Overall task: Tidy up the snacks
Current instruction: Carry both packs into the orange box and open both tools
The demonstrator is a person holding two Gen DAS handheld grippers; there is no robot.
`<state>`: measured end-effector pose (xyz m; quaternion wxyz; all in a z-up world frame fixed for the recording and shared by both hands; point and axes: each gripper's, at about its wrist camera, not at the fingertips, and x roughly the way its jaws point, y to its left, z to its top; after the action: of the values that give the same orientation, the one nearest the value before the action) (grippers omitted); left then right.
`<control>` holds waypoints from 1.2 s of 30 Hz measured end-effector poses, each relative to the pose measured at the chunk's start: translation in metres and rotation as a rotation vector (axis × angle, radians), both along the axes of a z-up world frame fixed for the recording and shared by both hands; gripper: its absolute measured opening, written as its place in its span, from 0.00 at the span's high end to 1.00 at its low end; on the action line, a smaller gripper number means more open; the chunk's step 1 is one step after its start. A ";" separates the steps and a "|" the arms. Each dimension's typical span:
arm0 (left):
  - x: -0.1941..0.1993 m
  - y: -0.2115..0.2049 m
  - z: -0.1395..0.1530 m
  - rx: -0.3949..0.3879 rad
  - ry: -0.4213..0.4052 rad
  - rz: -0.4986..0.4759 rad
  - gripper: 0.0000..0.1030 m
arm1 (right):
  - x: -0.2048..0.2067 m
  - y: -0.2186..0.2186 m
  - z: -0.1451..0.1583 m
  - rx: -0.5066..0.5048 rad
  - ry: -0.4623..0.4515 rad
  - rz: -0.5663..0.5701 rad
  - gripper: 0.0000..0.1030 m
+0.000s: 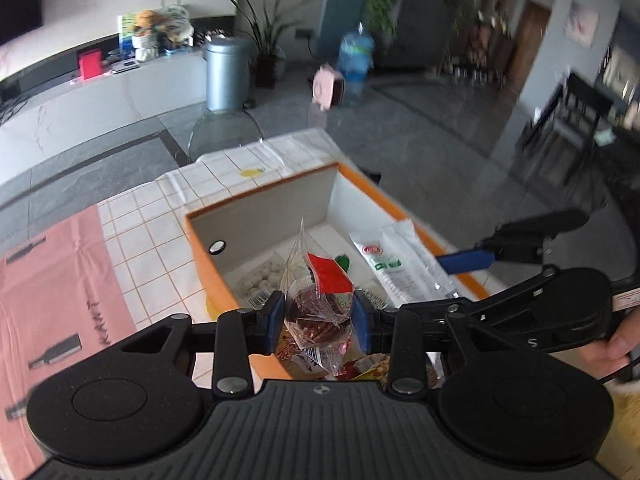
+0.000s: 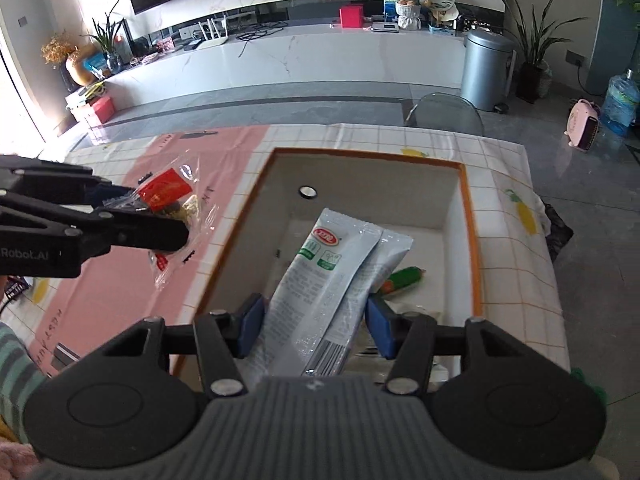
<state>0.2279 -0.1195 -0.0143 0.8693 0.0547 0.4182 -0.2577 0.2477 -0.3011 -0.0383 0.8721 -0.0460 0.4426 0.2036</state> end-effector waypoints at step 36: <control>0.096 -0.060 -0.099 0.432 0.166 -0.241 0.56 | 0.126 0.025 -0.085 -0.262 0.123 0.299 0.45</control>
<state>0.3238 -0.1798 -0.1138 0.7631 0.2672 0.5240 -0.2679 0.3739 -0.2760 -0.1234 0.7901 -0.2119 0.5059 0.2739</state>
